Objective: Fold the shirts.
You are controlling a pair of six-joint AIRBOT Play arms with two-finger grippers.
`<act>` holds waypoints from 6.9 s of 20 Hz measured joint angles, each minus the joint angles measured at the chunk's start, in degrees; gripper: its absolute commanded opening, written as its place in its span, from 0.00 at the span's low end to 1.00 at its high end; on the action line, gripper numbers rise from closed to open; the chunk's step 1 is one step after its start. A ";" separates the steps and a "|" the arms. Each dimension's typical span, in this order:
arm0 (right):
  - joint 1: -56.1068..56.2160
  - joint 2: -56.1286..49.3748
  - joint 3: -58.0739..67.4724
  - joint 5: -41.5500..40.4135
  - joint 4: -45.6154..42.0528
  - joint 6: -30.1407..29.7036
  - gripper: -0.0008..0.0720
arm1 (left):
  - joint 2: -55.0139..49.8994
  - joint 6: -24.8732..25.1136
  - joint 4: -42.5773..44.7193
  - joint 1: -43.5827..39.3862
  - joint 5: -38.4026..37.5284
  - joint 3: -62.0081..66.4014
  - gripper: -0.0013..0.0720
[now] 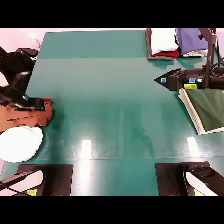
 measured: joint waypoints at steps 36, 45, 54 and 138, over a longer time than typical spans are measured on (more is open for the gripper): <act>-11.80 -0.02 26.16 -6.34 0.00 0.00 0.03 | -14.43 2.05 -13.22 -49.05 16.11 40.83 0.74; -11.96 -2.36 26.25 -2.97 0.00 0.02 0.03 | -17.88 -5.77 -16.50 -21.94 11.61 27.30 0.74; -5.38 -9.16 26.23 -1.07 0.00 0.04 0.03 | -24.02 -4.52 -27.82 -17.40 18.38 11.32 0.73; -10.91 -21.57 -4.66 7.08 -21.90 4.13 0.70 | 0.74 -4.79 -19.10 -10.93 12.52 -12.48 0.75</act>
